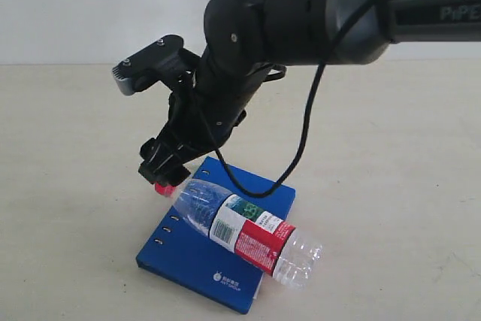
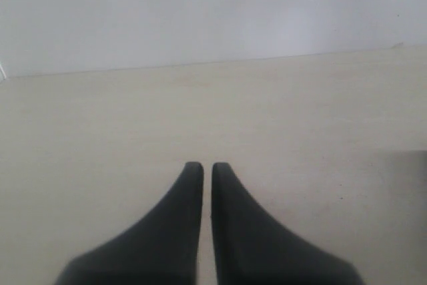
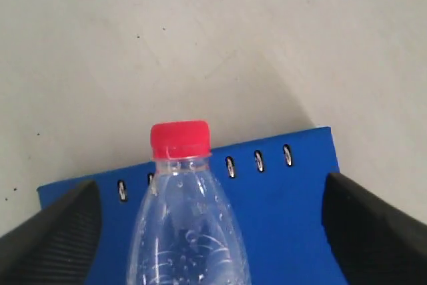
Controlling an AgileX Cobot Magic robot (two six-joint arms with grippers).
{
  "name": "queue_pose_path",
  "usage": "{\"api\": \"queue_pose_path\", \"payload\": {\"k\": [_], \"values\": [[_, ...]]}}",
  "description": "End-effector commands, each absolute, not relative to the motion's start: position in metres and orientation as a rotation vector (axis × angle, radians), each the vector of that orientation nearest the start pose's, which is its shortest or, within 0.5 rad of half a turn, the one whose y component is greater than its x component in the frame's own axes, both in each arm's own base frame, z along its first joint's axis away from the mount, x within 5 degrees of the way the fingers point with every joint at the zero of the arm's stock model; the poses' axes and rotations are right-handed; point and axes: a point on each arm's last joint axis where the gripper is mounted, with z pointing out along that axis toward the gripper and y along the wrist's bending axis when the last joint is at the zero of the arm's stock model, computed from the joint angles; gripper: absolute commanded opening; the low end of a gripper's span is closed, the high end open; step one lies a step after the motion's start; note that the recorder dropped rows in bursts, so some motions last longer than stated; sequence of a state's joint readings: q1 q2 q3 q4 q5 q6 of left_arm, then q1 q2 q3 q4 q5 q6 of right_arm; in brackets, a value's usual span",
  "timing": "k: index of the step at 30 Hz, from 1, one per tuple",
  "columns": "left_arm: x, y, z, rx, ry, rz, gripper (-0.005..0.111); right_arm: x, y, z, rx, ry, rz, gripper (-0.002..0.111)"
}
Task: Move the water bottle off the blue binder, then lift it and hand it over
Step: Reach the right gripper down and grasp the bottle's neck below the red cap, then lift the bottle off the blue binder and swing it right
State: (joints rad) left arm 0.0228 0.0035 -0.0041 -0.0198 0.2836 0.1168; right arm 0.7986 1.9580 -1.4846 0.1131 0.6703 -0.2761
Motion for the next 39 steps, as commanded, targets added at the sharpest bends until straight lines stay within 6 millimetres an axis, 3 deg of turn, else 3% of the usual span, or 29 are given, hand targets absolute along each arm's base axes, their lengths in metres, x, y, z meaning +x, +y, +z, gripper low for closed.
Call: {"api": "queue_pose_path", "payload": {"k": [1, 4, 7, 9, 16, 20, 29, 39], "values": [[0.055, 0.001, 0.188, 0.072, 1.761, 0.087, 0.004, 0.293, 0.323, 0.192, -1.349, 2.347, 0.263, 0.081], [0.055, 0.001, 0.188, 0.072, 1.761, 0.087, 0.004, 0.288, 0.336, 0.179, -1.387, 2.292, 0.254, 0.081], [0.055, 0.001, 0.188, 0.072, 1.761, 0.087, 0.004, 0.289, 0.338, 0.175, -1.393, 2.286, 0.244, 0.08], [0.055, 0.001, 0.188, 0.072, 1.761, 0.087, 0.004, 0.289, 0.337, 0.174, -1.402, 2.287, 0.234, 0.074], [0.055, 0.001, 0.188, 0.072, 1.761, 0.087, 0.004, 0.291, 0.333, 0.158, -1.491, 2.303, 0.124, 0.027], [0.055, 0.001, 0.188, 0.072, 1.761, 0.087, 0.004, 0.292, 0.334, 0.158, -1.498, 2.277, 0.128, 0.0], [0.055, 0.001, 0.188, 0.072, 1.761, 0.087, 0.004, 0.298, 0.34, 0.184, -1.519, 2.222, 0.117, 0.0], [0.055, 0.001, 0.188, 0.072, 1.761, 0.087, 0.004, 0.297, 0.32, 0.257, -1.435, 2.047, -0.025, 0.0]]}}
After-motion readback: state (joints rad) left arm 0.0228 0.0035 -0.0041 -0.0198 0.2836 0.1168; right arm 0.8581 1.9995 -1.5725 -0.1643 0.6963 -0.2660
